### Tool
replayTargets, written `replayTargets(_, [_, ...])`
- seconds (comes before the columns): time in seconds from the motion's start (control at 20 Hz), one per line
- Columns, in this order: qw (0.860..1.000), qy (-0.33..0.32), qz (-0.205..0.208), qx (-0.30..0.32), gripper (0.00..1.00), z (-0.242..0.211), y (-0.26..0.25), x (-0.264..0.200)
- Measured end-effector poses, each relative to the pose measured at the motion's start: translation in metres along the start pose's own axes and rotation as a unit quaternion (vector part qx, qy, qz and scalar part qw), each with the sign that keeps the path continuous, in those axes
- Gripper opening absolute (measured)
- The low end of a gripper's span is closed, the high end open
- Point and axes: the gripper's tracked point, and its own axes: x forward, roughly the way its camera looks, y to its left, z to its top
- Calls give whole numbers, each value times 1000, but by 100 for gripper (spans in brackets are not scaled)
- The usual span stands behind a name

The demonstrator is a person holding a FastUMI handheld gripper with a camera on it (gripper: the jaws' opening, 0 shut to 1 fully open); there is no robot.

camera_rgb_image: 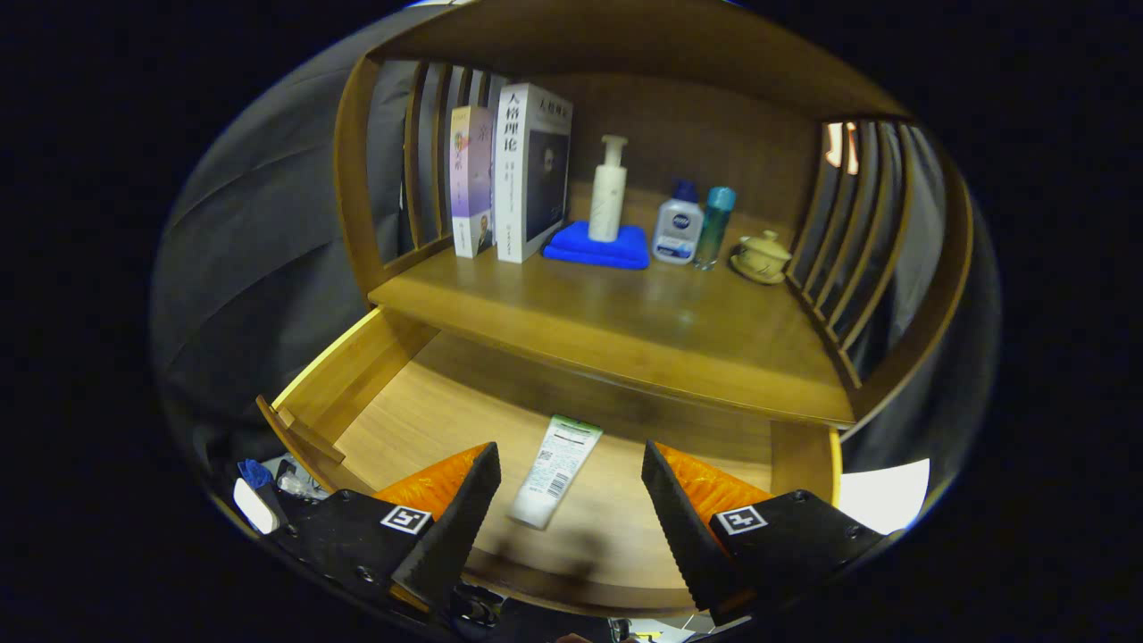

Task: Pull open the drawer, take out the items inside it, and place them on the countertop above the cabinet.

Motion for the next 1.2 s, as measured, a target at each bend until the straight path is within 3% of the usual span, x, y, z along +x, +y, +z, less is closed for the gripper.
replayTargets(0.25, [991,127,32,20,100,-33,16,37])
replayTargets(0.5, [981,185,50,40,99,-51,29,56])
replayTargets(0.85, [970,236,32,48,98,-70,15,80])
replayTargets(0.95, [966,251,35,51,93,-78,17,84])
replayTargets(1.1, [965,255,29,53,69,-79,17,89])
replayTargets(1.2, [965,254,35,54,61,-78,16,88])
